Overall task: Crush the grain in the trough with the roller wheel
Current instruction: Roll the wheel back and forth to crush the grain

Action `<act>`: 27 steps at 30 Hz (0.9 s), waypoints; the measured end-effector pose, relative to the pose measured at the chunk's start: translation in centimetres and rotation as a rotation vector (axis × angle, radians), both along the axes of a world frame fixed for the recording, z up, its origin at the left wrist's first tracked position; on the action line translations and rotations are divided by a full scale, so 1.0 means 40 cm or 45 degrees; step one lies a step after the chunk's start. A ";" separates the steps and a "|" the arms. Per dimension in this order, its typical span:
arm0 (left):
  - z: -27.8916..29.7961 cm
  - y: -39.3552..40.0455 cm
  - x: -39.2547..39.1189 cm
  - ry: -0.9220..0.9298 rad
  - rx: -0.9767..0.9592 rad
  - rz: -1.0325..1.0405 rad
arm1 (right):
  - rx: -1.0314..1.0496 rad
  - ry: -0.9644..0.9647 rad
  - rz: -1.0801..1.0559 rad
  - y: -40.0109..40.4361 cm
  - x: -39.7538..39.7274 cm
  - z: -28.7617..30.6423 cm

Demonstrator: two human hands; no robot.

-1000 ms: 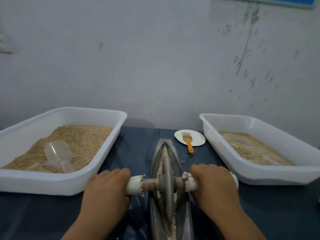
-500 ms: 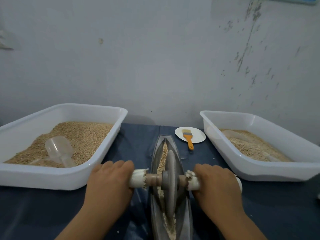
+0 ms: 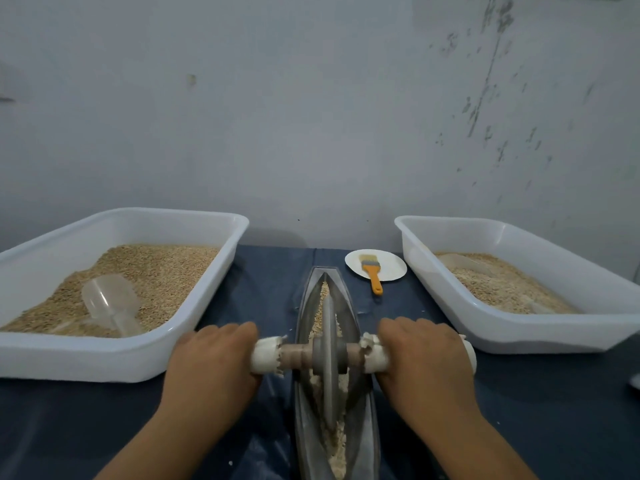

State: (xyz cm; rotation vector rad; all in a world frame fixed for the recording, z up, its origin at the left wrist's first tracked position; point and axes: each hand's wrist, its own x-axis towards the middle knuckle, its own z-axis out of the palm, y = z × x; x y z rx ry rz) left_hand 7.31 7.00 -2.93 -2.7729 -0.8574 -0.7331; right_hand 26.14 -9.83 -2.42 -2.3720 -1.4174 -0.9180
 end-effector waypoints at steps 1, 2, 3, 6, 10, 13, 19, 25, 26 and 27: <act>-0.006 -0.003 -0.002 -0.016 0.010 -0.001 | -0.003 0.022 0.007 0.002 0.004 0.000; -0.004 -0.001 0.003 -0.009 0.011 0.017 | -0.042 0.044 -0.003 0.012 0.013 0.006; 0.003 0.006 0.014 0.006 0.028 0.039 | -0.120 0.076 -0.043 0.028 0.026 0.018; 0.032 0.029 0.063 0.069 0.060 0.178 | -0.240 0.262 -0.127 0.059 0.054 0.032; 0.029 0.021 0.057 0.082 -0.033 0.196 | -0.181 0.131 -0.095 0.052 0.045 0.029; -0.008 0.009 0.015 0.008 -0.046 0.162 | -0.061 -0.049 -0.008 0.023 0.021 0.020; 0.008 0.017 0.040 0.046 0.020 0.093 | -0.172 0.066 -0.048 0.050 0.053 0.026; 0.037 0.043 0.082 0.082 -0.010 0.194 | -0.247 0.235 -0.139 0.074 0.066 0.046; 0.027 0.035 0.067 0.063 -0.007 0.181 | -0.238 0.160 -0.159 0.061 0.058 0.035; 0.013 0.024 0.050 0.032 0.008 0.138 | -0.219 0.067 -0.160 0.047 0.048 0.019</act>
